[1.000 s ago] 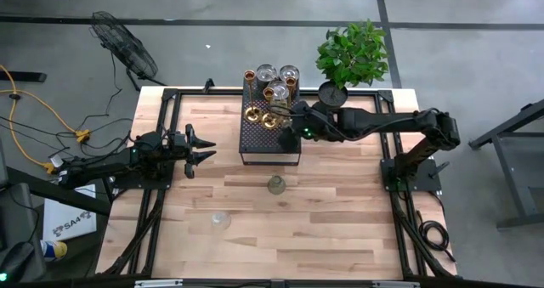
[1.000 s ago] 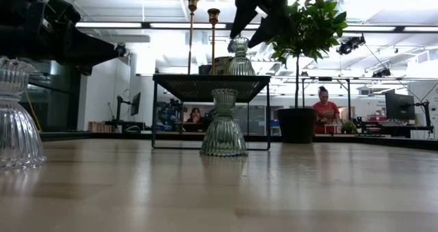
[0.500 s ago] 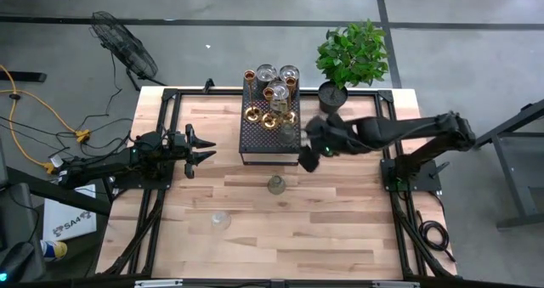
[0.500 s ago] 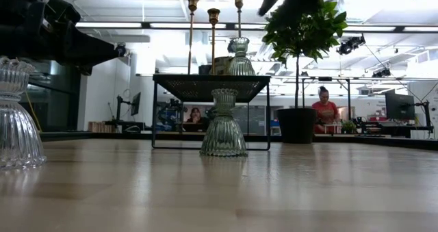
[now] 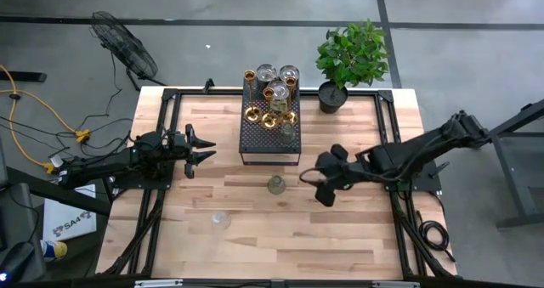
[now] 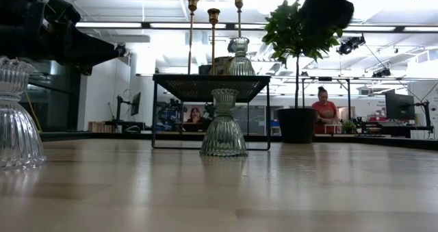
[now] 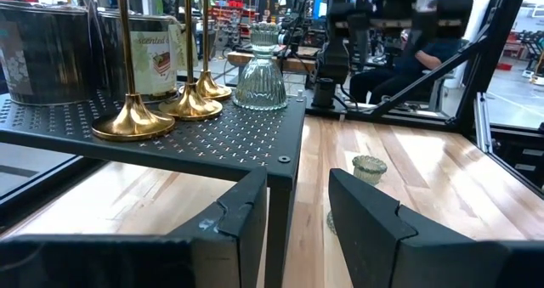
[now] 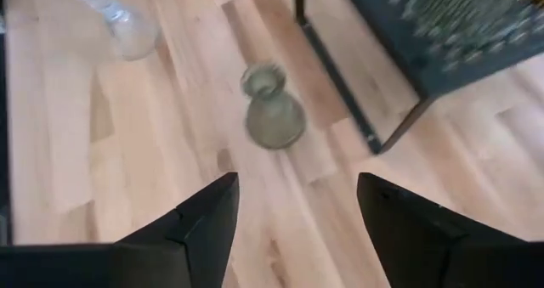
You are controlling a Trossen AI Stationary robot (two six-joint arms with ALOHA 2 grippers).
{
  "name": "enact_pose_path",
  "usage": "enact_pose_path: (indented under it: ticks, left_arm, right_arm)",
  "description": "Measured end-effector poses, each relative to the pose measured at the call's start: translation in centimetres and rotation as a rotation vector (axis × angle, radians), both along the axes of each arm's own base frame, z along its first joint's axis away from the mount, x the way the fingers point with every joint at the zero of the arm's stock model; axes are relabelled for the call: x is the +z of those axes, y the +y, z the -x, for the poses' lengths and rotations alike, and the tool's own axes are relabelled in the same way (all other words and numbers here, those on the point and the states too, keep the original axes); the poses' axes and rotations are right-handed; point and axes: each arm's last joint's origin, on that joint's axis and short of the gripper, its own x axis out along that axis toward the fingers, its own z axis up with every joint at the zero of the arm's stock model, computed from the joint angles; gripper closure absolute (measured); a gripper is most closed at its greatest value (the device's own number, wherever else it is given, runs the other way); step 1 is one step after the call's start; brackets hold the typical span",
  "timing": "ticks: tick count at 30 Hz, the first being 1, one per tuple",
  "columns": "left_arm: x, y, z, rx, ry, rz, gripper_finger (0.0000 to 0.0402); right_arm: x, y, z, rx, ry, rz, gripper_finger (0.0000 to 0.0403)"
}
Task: Pick & Place candle stick holders
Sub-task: Put the transparent candle holder on the shelf
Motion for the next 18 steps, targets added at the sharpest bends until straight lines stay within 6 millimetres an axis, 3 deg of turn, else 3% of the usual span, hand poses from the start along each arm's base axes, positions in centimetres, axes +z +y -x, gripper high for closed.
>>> enact_pose_path:
  ticks: [11, 18]
  left_arm:
    - [0.0, 0.0, 0.0, 0.0, 0.0, 0.0, 0.0277]
    - [0.0, 0.0, 0.0, 0.0, 0.0, 0.0, 0.0277]
  right_arm:
    - [-3.2, -0.6, 3.5, -0.04, -0.049, -0.093, 0.0196]
    - [-5.4, -1.0, 5.2, 0.229, -0.177, 0.043, 0.0213]
